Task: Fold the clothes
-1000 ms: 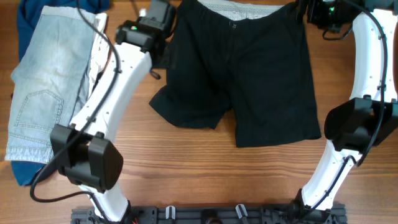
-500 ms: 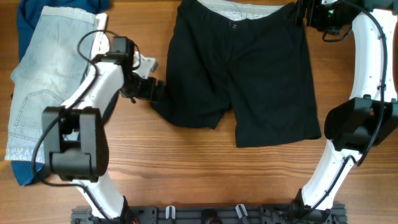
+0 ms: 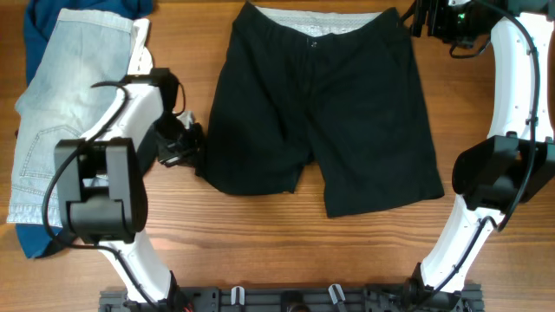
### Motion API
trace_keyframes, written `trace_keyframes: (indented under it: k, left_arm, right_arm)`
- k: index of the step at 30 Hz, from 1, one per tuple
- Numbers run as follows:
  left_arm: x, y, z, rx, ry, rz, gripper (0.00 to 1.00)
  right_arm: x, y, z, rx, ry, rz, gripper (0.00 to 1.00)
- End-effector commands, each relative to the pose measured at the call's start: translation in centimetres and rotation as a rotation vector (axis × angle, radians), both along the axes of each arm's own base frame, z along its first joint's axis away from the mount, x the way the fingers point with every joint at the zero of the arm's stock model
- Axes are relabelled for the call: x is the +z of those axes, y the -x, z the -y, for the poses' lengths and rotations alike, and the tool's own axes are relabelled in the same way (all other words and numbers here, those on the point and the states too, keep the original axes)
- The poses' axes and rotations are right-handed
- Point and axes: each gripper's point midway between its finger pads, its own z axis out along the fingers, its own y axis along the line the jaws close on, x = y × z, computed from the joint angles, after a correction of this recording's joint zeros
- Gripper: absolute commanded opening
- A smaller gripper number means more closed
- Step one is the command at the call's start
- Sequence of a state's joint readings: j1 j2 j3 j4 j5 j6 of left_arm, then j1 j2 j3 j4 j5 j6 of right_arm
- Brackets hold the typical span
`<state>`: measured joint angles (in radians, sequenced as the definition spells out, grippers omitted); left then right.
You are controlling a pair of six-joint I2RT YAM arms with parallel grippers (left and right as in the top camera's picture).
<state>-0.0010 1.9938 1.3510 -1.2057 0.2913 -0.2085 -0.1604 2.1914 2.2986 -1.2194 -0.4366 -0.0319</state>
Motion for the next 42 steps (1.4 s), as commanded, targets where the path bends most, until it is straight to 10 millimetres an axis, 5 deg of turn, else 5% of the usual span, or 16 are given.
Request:
trace_keyframes:
  k: [1,2,3,4,5,8,13,17,19,22,28,31,34,36,42]
  left_arm:
    - [2.3,1.2,0.7,0.155,0.042,-0.084,0.04]
    - [2.3,1.3,0.7,0.122,0.052,-0.074,0.27]
    - [2.2,1.2,0.6,0.1,0.055,-0.065,0.64]
    - [2.2,1.2,0.6,0.094,0.055,-0.062,0.91]
    - [2.2,1.3,0.3,0.09,0.036,-0.062,1.0]
    - [3.8,0.7,-0.3,0.086,0.003,-0.05,1.0]
    - [11.7,-4.8,-0.7,0.081,-0.013,0.345,1.0]
    - [16.2,-7.3,-2.3,0.087,-0.098,0.605,1.0]
    - [16.5,-8.0,-2.6,0.094,-0.105,0.637,1.0]
    - [16.6,-8.5,-2.9,0.09,-0.122,0.657,0.99]
    - [16.4,-8.6,-3.4,0.089,-0.157,0.659,0.99]
    - [14.0,-7.7,-2.2,0.052,-0.148,0.588,0.96]
    - [9.9,-6.3,-0.2,-0.011,-0.137,0.498,0.96]
    - [8.1,-6.6,0.5,-0.032,-0.137,0.51,0.96]
    - [8.8,-9.6,-1.0,-0.001,-0.197,0.627,0.99]
  right_arm:
    - [0.0,0.5,-0.3,0.019,0.007,-0.013,0.99]
    - [-0.2,0.9,-0.4,0.019,0.004,-0.032,0.99]
    - [-0.4,1.3,-0.5,0.02,0.001,-0.051,0.99]
    - [-0.6,1.8,-0.6,0.02,-0.004,-0.073,0.96]
    - [-0.7,2.4,-0.9,0.019,-0.021,-0.102,0.95]
    - [-0.1,3.5,-2.1,0.044,-0.08,-0.129,0.91]
    - [1.5,7.6,-5.8,0.135,-0.038,-0.207,0.82]
    - [1.6,11.7,-12.8,0.234,-0.018,-0.319,0.75]
    - [0.3,13.2,-15.0,0.236,0.047,-0.379,0.71]
    - [-2.0,14.0,-15.6,0.097,0.18,-0.449,0.68]
    - [-7.8,12.5,-10.8,-0.118,0.328,-0.48,0.73]
    - [-8.4,9.8,-9.5,-0.099,0.314,-0.385,0.9]
    - [-8.5,8.4,-8.0,-0.076,0.304,-0.339,0.95]
    - [-10.2,9.5,-7.9,-0.066,0.276,-0.413,0.94]
    - [-16.6,17.6,-13.0,0.001,0.176,-0.701,0.95]
